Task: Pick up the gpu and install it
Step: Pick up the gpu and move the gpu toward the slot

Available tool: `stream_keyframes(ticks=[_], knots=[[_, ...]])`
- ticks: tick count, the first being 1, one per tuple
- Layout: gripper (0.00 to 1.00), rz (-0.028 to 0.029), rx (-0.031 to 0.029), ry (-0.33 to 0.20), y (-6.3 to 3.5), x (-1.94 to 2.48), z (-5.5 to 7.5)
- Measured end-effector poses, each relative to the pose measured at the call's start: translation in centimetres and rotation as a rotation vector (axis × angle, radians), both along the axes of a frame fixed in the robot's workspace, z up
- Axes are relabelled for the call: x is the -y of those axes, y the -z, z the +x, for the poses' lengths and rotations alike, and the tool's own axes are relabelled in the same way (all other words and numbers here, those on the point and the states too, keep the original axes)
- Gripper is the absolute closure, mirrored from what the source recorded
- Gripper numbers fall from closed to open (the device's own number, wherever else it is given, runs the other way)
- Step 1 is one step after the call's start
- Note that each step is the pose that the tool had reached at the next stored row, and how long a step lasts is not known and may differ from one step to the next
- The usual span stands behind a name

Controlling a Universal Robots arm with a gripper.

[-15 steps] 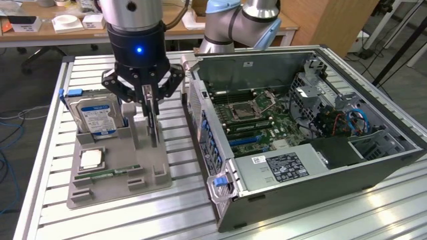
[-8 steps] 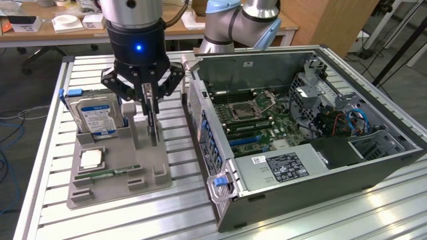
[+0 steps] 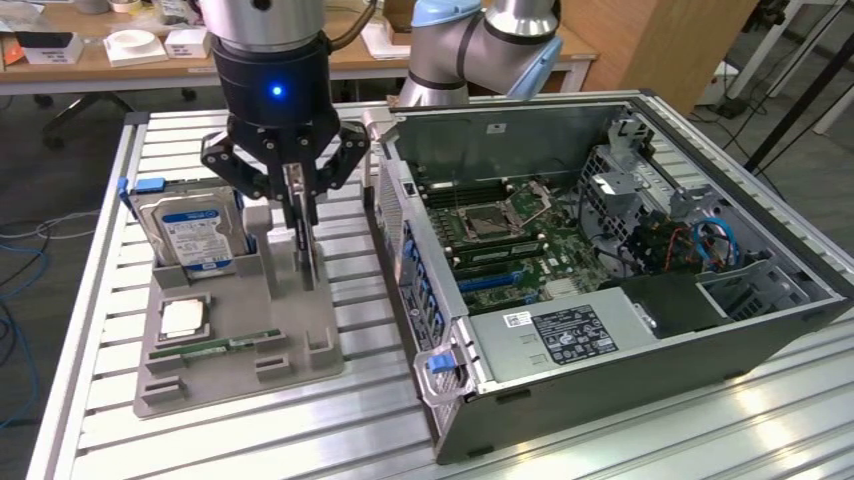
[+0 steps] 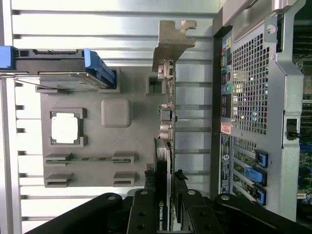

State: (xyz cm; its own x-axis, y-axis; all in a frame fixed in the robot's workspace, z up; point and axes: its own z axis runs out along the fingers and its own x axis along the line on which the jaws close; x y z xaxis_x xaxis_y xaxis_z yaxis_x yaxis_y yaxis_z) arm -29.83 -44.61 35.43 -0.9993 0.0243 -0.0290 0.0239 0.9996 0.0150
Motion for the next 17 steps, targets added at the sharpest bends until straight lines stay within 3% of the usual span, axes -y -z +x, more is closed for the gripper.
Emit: stream_keyframes(ticks=[17], knots=[[0.75,0.0000,0.0000,0.000,-0.80,0.00,0.00]])
